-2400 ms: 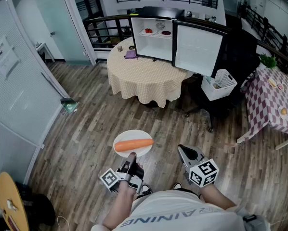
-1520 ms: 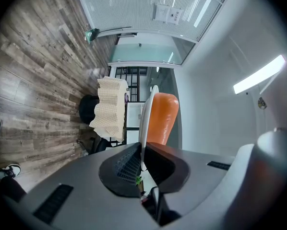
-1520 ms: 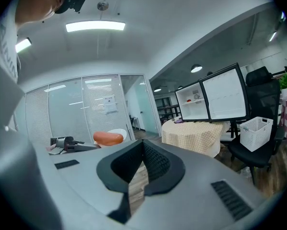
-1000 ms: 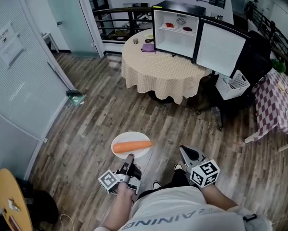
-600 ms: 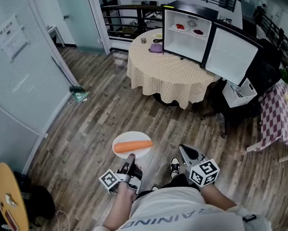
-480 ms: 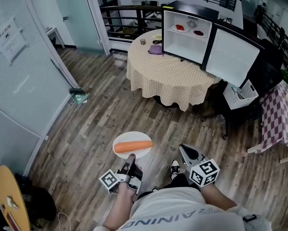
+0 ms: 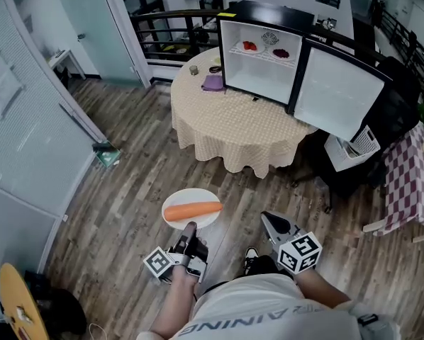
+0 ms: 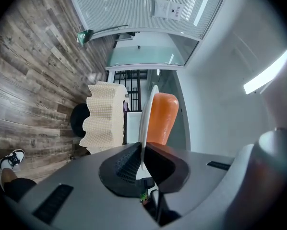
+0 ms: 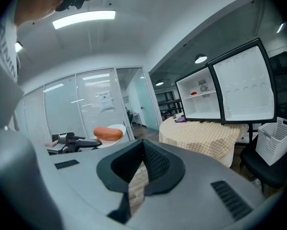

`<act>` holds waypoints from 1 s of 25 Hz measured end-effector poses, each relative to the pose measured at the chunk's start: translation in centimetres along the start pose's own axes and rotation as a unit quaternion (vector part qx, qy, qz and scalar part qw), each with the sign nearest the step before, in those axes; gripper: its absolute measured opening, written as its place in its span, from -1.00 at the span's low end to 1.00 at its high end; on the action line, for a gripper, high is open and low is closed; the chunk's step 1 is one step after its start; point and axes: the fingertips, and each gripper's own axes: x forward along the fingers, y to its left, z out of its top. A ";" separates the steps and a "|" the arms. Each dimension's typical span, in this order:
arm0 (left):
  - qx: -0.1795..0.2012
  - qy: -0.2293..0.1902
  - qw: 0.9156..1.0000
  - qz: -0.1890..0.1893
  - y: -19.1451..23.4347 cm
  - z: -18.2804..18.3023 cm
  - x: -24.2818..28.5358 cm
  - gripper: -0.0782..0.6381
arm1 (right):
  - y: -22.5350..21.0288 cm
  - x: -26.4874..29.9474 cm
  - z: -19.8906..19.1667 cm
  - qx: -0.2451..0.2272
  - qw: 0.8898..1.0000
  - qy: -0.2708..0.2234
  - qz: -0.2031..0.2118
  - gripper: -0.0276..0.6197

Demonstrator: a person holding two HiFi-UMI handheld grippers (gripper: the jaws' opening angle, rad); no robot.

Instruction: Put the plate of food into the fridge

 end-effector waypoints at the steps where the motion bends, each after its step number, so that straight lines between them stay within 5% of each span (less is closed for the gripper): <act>1: 0.000 0.000 1.000 0.000 -0.2 -0.1 1.1 -0.71 | -0.9 0.4 0.5 0.001 1.000 0.000 0.001 -0.85; 8: 0.000 -0.014 1.000 0.003 -0.6 -1.1 6.9 -0.71 | -5.4 2.4 2.6 -0.030 0.999 0.002 0.023 -0.85; 25: -0.004 -0.003 1.000 0.012 0.3 -0.1 16.1 -0.71 | -13.6 7.5 5.1 -0.008 1.000 -0.008 0.012 -0.85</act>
